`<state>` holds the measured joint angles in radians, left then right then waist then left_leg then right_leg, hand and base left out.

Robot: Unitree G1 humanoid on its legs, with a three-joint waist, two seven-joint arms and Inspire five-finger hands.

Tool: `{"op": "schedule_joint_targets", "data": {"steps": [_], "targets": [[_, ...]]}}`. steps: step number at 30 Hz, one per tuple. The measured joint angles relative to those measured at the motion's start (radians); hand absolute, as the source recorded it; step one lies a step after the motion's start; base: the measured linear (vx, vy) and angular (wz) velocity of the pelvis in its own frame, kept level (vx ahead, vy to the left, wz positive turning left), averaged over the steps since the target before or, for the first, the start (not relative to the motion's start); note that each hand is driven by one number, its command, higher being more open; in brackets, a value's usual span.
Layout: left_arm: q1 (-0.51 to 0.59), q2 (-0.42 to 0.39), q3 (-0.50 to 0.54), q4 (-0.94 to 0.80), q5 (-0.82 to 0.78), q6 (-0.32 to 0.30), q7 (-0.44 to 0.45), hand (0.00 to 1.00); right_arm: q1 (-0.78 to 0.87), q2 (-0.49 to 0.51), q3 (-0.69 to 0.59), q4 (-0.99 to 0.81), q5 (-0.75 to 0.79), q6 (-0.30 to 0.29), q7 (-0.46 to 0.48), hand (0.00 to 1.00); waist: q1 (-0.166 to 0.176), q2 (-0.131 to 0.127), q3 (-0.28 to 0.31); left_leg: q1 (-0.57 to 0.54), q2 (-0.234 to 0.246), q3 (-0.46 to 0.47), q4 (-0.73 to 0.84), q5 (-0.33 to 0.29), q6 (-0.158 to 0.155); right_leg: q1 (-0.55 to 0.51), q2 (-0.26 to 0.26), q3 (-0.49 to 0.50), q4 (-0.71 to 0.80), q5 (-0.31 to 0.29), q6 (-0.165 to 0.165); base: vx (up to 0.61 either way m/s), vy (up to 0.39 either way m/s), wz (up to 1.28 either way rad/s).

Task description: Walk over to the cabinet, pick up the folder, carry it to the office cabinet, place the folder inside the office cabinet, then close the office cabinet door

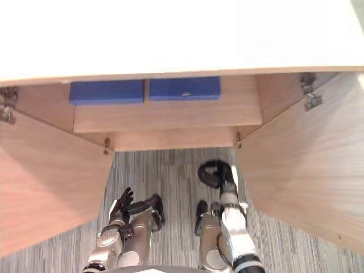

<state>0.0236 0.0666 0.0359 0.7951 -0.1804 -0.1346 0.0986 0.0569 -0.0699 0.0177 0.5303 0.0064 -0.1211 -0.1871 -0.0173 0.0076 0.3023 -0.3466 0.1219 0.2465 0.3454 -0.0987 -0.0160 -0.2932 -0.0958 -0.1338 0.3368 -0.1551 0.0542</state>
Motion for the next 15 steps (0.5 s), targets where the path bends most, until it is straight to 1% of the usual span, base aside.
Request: {"op": "schedule_joint_targets", "data": {"steps": [1,4,6,7,9,10,13,15], "targets": [[0.007,0.002,0.006,0.001,0.006,0.001,0.000,1.00,0.007,0.008,-0.024,0.035,-0.009,0.007,-0.002,1.00,-0.001,0.000,-0.007,0.022,-0.002,0.010,-0.022,0.004,0.001,0.019,0.002,0.007,-0.025,0.010,0.002,0.13,0.039,-0.42],[0.049,0.015,0.050,0.014,0.039,0.008,0.001,1.00,0.059,0.029,-0.135,0.175,-0.007,0.023,-0.014,1.00,-0.015,-0.001,-0.069,0.141,-0.019,0.059,-0.141,0.030,-0.002,0.117,0.010,0.047,-0.149,0.060,0.013,0.13,0.043,-0.39],[0.058,0.031,0.056,0.045,0.059,0.012,0.002,1.00,0.074,0.033,-0.185,0.226,0.005,0.024,-0.018,1.00,-0.029,-0.001,-0.101,0.199,-0.031,0.081,-0.204,0.048,-0.003,0.157,0.011,0.067,-0.196,0.079,0.016,0.09,0.032,-0.39],[0.060,0.039,0.057,0.061,0.070,0.016,0.003,1.00,0.077,0.034,-0.213,0.256,0.016,0.024,-0.018,1.00,-0.031,-0.001,-0.117,0.231,-0.036,0.101,-0.241,0.058,-0.005,0.173,0.012,0.083,-0.220,0.092,0.018,0.06,0.031,-0.40],[0.060,0.037,0.066,0.081,0.084,0.020,0.000,1.00,0.079,0.035,-0.252,0.287,0.049,0.025,-0.019,1.00,-0.034,0.000,-0.135,0.266,-0.042,0.123,-0.277,0.069,-0.005,0.193,0.014,0.105,-0.251,0.111,0.019,0.02,0.033,-0.40],[0.061,0.037,0.068,0.089,0.084,0.022,-0.002,1.00,0.082,0.037,-0.276,0.298,0.063,0.025,-0.019,1.00,-0.040,-0.001,-0.141,0.283,-0.045,0.129,-0.292,0.073,-0.004,0.207,0.017,0.116,-0.267,0.119,0.020,0.00,0.033,-0.28],[0.063,0.035,0.074,0.111,0.086,0.028,-0.012,1.00,0.081,0.042,-0.338,0.304,0.118,0.026,-0.023,1.00,-0.050,0.000,-0.151,0.313,-0.056,0.155,-0.319,0.081,-0.003,0.219,0.019,0.142,-0.287,0.135,0.021,-0.03,0.043,-0.30],[0.080,0.034,0.076,0.115,0.103,0.035,-0.013,1.00,0.083,0.046,-0.420,0.290,0.169,0.025,-0.031,1.00,-0.054,0.001,-0.154,0.339,-0.063,0.183,-0.333,0.082,-0.003,0.223,0.020,0.179,-0.301,0.148,0.024,-0.07,0.045,-0.45]]}}
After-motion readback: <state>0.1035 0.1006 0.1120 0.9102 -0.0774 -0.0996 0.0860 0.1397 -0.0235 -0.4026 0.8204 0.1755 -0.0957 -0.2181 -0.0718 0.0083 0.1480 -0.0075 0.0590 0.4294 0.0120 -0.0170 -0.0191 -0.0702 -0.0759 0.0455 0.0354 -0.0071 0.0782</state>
